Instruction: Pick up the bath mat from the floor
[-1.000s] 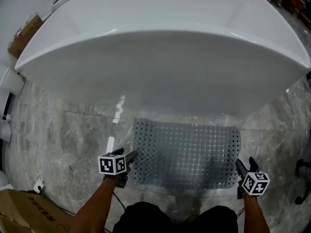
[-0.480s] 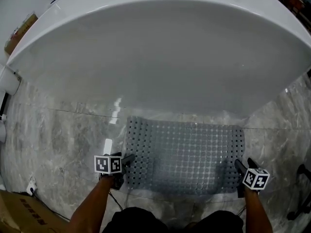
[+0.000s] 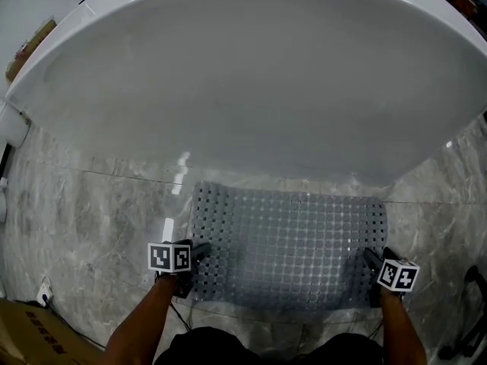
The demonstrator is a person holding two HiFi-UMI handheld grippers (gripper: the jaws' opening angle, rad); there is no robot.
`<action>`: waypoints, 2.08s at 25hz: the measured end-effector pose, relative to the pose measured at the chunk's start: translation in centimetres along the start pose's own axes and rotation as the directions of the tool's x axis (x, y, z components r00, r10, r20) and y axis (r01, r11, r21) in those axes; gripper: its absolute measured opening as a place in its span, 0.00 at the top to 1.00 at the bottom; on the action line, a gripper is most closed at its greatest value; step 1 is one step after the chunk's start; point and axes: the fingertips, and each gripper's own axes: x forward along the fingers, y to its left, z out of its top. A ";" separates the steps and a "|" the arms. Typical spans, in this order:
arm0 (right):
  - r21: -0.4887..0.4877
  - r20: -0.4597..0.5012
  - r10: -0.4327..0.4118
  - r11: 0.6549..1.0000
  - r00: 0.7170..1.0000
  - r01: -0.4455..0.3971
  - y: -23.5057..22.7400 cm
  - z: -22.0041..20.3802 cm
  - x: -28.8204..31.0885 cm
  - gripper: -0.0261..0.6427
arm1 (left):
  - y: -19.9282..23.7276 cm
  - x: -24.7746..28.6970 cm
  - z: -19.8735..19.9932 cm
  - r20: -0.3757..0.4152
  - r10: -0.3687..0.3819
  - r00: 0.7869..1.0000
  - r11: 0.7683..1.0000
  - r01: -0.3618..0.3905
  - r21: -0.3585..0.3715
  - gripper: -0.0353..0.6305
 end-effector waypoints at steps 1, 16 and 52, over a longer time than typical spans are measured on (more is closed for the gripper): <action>0.005 -0.009 -0.001 1.000 1.000 0.001 0.1 -0.1 0.2 0.45 | 0.0 0.0 0.0 0.000 0.009 1.000 1.000 -0.009 0.005 0.50; -0.092 0.010 0.029 0.995 1.000 -0.028 2.2 0.3 -0.5 0.79 | -1.5 -0.1 0.5 0.046 0.015 0.999 0.996 -0.019 0.084 0.67; -0.153 0.369 0.253 0.966 0.894 -0.210 13.5 11.8 -20.4 0.89 | -13.7 -18.5 9.1 0.367 -0.205 0.907 0.951 0.096 0.294 0.81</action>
